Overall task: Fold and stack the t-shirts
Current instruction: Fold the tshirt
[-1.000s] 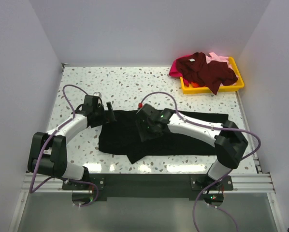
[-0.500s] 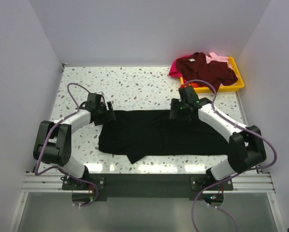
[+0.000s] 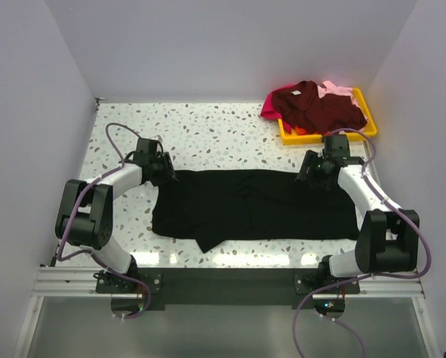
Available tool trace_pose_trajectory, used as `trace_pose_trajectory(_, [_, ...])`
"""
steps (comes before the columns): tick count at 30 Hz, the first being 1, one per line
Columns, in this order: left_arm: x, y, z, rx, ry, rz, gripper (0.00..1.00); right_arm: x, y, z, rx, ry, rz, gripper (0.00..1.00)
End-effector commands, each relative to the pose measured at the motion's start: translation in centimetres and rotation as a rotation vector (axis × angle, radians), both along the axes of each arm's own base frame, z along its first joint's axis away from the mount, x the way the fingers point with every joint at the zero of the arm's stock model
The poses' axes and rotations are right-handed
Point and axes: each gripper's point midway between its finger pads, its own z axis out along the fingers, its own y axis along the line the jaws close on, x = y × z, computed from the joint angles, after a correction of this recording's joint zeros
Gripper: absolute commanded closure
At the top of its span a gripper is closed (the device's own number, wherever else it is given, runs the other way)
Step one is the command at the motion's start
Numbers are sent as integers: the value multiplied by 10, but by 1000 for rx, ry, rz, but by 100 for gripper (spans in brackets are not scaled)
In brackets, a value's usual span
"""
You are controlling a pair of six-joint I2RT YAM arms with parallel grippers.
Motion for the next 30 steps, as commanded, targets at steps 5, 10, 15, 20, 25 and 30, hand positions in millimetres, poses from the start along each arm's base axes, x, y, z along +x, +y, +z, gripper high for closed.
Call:
trace_pose_trajectory(5, [24,-7,11,-33,-68,-20,62,6,-33,-2,29,-15,-28,37])
trace_pose_trajectory(10, [29,-5,12,-22,-74,-10,91,4,-45,0,15,-16,-53,37])
trace_pose_trajectory(15, [40,5,17,31,-89,11,100,5,-52,-3,10,-5,-75,37])
trace_pose_trajectory(20, [51,16,22,66,-116,39,100,7,-60,-15,10,27,-103,36])
trace_pose_trajectory(25, [60,19,21,68,-121,38,100,8,-69,-30,-11,65,-130,36])
trace_pose_trajectory(30, [67,26,19,70,-124,49,100,12,-76,-46,-2,106,-160,36])
